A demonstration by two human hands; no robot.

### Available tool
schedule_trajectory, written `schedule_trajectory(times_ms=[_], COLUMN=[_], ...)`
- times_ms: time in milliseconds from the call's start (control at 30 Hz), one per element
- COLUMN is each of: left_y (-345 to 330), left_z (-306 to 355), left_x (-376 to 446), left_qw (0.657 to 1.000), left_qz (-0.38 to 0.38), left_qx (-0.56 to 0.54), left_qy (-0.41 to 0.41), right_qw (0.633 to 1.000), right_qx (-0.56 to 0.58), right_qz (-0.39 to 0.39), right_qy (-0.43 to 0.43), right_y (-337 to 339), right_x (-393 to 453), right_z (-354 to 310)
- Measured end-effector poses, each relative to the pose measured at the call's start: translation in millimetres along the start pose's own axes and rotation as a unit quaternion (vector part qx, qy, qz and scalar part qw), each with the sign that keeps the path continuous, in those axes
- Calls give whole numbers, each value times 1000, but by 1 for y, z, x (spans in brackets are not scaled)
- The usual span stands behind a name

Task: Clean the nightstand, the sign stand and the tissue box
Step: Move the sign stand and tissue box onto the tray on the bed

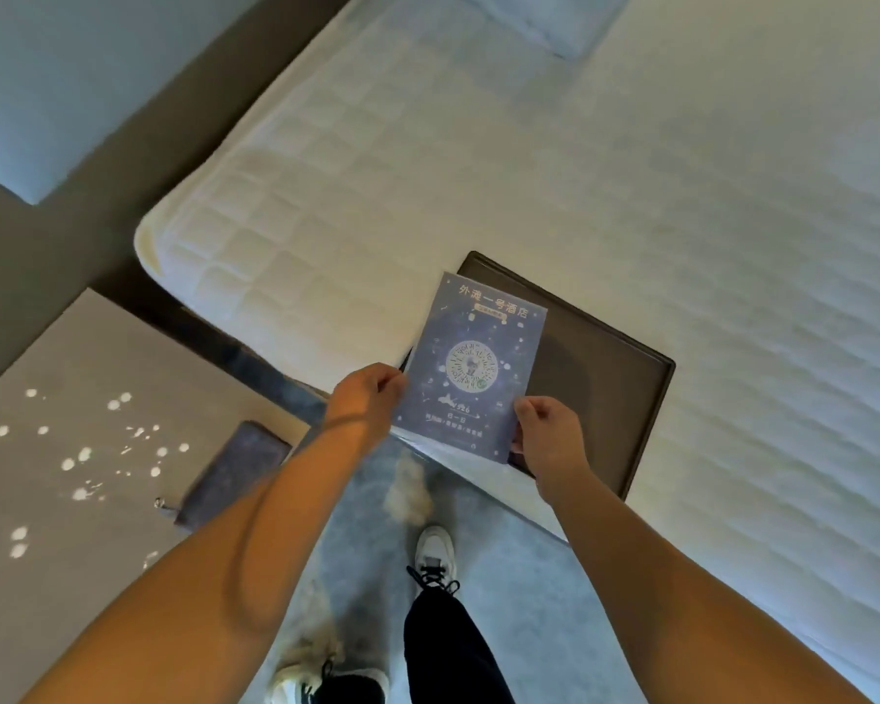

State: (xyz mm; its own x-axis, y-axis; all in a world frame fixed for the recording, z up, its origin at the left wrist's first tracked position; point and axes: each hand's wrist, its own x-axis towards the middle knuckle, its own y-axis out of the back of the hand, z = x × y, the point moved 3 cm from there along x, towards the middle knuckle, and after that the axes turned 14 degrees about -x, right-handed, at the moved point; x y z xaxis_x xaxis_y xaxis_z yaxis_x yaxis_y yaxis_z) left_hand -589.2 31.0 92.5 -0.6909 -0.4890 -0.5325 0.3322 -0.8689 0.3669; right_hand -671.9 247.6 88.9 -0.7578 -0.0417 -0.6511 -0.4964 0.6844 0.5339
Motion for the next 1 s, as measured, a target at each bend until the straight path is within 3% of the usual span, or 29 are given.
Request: schedule_trajectory(times_ms=[633, 1000], left_y=[-39, -47], left_z=[14, 17], left_x=[69, 79], left_qw=[993, 986], left_qz=[-1, 15], left_qx=[110, 166], left_qy=[32, -2], right_qw=[999, 998], right_qx=[29, 43], right_qz=[-2, 14], right_qy=[-39, -50], right_y=[1, 1], right_x=[66, 73], right_z=[9, 12])
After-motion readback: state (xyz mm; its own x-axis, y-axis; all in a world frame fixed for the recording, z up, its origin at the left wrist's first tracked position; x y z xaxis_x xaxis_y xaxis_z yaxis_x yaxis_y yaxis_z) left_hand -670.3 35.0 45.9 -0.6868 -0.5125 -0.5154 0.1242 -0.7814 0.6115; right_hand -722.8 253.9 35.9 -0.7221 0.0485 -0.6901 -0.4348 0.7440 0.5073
